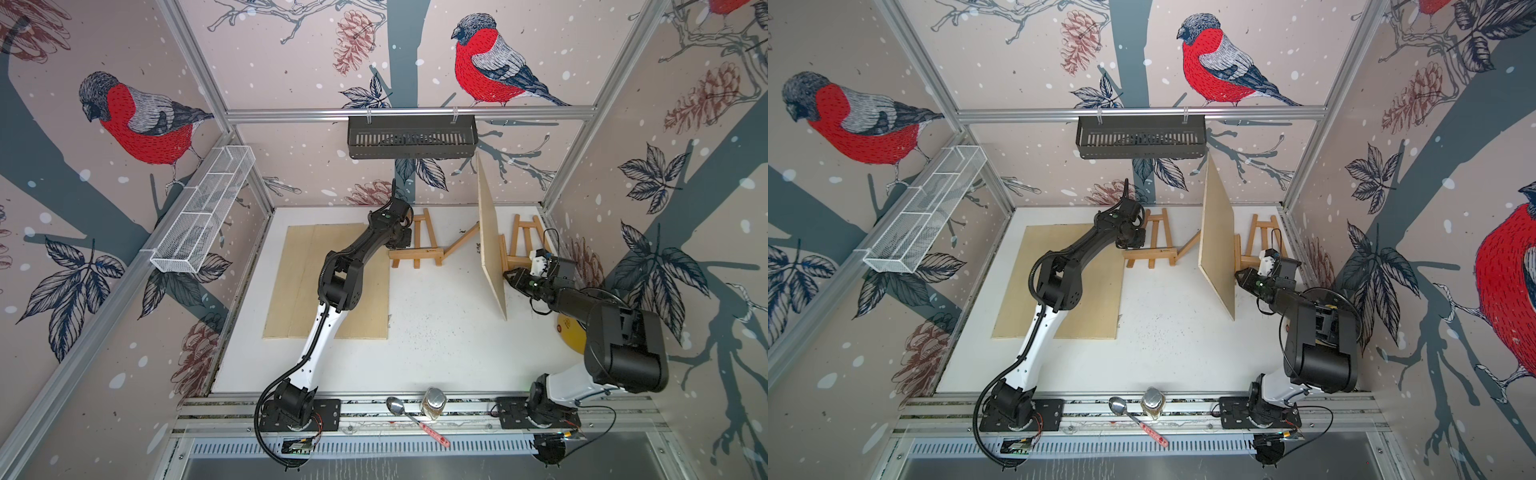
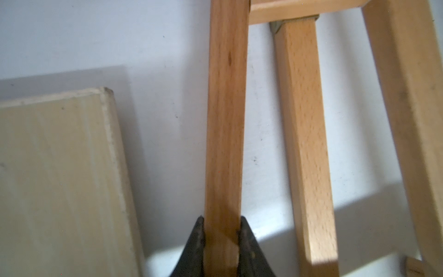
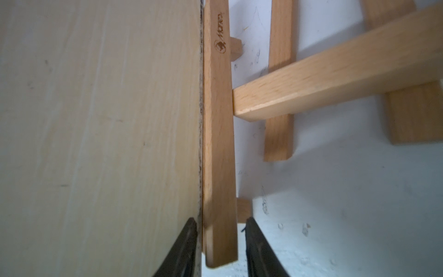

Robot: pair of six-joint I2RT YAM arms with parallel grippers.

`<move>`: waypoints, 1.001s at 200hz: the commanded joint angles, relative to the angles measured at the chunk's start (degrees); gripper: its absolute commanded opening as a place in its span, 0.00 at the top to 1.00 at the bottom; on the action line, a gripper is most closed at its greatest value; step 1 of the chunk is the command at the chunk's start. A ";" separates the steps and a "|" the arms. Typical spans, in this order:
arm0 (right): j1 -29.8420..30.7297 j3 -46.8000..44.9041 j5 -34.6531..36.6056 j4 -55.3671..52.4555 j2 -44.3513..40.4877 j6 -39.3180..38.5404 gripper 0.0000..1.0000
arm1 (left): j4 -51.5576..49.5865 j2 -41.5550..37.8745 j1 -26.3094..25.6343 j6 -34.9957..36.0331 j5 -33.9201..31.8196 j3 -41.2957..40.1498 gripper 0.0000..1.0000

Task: Disassemble the easel
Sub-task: Adjust the easel at the center of the board, then adjust the drawing board.

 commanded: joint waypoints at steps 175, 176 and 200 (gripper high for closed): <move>14.30 7.99 28.48 -16.18 -36.23 -6.85 0.42 | 14.79 -47.42 1.50 -2.38 -7.20 -38.90 0.71; 14.43 8.08 28.72 -16.35 -36.58 -6.96 0.42 | 14.81 -47.87 1.53 -2.38 -7.43 -39.35 0.71; 20.96 10.39 33.53 -18.98 -45.33 -9.57 0.42 | 14.27 -57.91 2.81 -3.00 -12.79 -49.09 0.72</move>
